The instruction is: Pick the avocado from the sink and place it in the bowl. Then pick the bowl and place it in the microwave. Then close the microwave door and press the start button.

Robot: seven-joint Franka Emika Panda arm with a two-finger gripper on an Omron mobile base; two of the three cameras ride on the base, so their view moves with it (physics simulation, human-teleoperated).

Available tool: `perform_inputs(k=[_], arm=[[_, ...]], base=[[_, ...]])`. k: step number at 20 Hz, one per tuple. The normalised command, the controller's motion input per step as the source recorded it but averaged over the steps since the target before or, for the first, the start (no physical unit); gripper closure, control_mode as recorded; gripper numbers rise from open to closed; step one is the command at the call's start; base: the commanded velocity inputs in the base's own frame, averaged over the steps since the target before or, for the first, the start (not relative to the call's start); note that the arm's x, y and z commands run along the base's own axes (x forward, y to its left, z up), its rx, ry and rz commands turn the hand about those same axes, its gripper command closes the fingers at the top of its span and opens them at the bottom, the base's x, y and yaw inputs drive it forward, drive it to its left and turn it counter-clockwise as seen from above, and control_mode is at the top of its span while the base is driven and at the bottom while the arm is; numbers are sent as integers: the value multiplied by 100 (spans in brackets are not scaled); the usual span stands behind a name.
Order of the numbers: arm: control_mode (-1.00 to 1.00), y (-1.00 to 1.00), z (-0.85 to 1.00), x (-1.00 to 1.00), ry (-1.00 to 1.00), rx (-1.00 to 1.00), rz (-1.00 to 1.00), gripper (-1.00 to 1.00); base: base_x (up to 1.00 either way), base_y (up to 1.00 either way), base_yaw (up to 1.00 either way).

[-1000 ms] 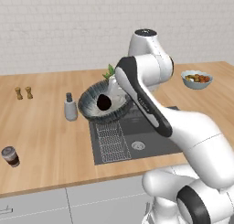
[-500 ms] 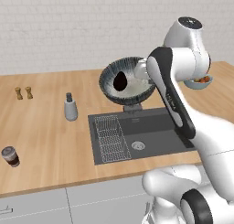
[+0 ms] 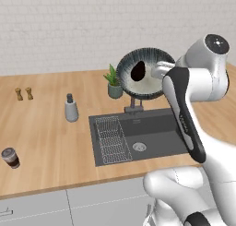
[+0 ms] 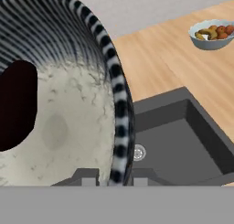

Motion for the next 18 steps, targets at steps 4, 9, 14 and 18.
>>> perform_inputs(k=[4, 9, 14, 18], arm=[[100, -9, -1, -10, 0, 5, 0, 100], [100, 0, 0, 0, 0, 0, 0, 100], [100, 0, 0, 0, 0, 0, 0, 100], [100, 0, 0, 0, 0, 0, 0, 100]], base=[[-26, -7, 0], [-89, -42, -22], [-58, -41, -50], [-33, -26, -59]])
